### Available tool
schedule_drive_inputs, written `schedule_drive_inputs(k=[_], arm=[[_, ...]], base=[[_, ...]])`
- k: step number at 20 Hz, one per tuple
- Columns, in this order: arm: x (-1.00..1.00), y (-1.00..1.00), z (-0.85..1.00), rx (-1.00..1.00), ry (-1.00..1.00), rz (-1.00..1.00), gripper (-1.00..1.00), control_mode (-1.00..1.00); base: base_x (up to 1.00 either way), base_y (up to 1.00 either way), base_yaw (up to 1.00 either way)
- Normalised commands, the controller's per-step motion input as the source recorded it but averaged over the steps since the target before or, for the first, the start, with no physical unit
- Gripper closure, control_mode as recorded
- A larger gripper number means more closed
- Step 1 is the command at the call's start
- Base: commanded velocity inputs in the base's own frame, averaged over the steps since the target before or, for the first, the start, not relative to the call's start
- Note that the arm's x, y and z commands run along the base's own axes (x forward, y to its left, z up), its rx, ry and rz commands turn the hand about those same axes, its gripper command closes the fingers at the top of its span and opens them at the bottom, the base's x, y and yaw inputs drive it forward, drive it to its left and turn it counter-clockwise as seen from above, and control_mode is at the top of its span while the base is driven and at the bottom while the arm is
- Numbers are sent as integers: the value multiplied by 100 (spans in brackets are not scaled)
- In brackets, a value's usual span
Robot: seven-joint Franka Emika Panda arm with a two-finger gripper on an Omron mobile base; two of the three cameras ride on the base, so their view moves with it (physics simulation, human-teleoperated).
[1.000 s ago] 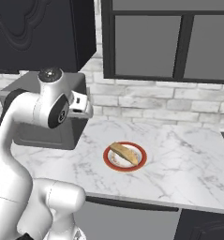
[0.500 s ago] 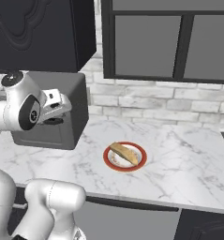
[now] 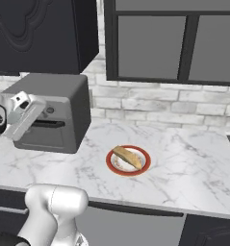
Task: Open the toaster oven door. Place the baguette on the bottom rack in the toaster oven and place the chicken drumstick on the top rack.
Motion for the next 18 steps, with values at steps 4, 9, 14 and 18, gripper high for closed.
schedule_drive_inputs(k=[4,9,14,18], arm=[[2,63,-25,-52,-4,10,-100,-100],[8,36,-9,-14,-15,10,-100,-100],[21,23,-14,0,-16,5,-100,-100],[26,28,-16,0,-2,0,-100,-100]], base=[[0,0,0],[0,0,0],[0,0,0],[0,0,0]])
